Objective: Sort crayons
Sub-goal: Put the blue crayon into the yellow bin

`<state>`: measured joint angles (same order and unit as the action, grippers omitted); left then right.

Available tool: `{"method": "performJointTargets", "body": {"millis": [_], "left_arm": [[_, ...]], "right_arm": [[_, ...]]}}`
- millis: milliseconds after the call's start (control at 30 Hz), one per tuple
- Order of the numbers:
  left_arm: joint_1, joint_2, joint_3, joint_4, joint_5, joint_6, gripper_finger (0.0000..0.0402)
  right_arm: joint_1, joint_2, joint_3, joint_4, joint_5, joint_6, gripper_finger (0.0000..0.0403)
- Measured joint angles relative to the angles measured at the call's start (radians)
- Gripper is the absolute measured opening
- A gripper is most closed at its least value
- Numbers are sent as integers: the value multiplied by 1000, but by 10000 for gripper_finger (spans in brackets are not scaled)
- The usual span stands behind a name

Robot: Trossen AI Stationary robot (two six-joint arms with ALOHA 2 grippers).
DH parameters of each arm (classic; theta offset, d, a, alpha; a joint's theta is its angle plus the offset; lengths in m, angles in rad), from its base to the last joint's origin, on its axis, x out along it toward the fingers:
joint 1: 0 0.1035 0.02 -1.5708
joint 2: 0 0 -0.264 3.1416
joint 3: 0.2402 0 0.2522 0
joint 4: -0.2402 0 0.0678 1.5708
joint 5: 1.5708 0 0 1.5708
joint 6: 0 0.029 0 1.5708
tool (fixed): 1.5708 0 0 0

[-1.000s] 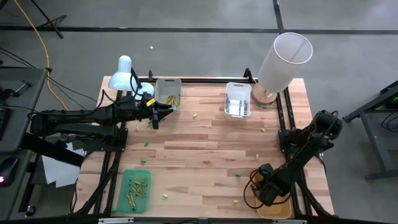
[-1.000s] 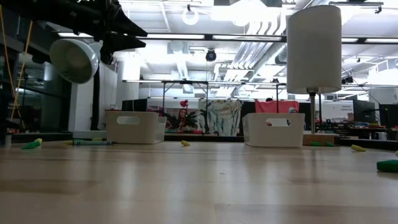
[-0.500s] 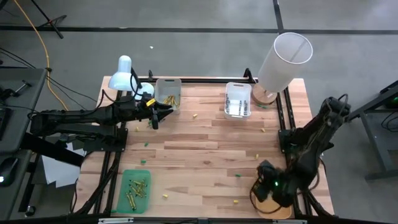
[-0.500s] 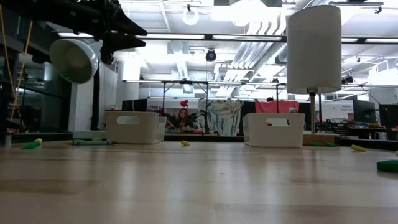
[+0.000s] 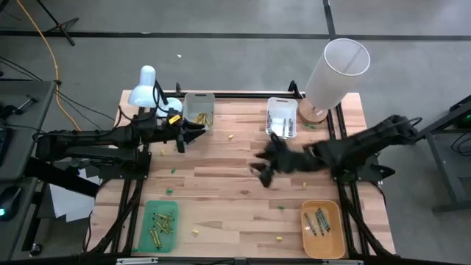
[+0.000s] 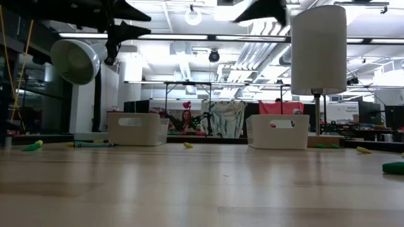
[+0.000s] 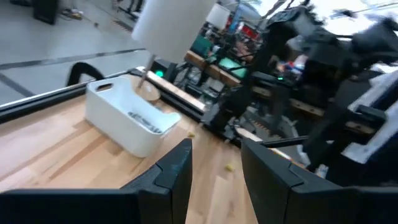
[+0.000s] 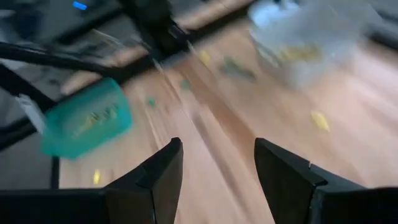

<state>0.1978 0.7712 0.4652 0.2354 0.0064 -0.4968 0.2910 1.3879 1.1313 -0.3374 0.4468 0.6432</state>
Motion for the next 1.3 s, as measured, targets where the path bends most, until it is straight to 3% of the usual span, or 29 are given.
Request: {"method": "performJointTargets", "body": {"millis": [133, 267, 367, 467, 800, 1000, 1133, 1300], "left_arm": [[-8, 0, 0, 10, 27, -8, 127], [-22, 0, 0, 11, 27, 6, 127], [-37, 0, 0, 19, 8, 55, 127], [-62, 0, 0, 29, -25, 120, 127], [-172, 28, 28, 101, -153, 380, 127], [-175, 40, 44, 83, -167, 422, 127], [-175, -10, 46, -45, -170, 341, 127], [-181, -37, 47, -412, -187, 110, 127]], "right_arm": [[-159, 101, 0, 334, -252, -231, 190], [-275, 227, -1, 690, -491, -281, 190], [-327, 302, -1, 934, -581, -232, 188], [-342, 331, -1, 1058, -628, -193, 184], [-329, 325, -1, 1003, -620, -359, 177], [-335, 324, -1, 1006, -618, -423, 177], [-366, 280, -1, 901, -619, -410, 177], [-418, 177, -1, 619, -614, -398, 177]]}}
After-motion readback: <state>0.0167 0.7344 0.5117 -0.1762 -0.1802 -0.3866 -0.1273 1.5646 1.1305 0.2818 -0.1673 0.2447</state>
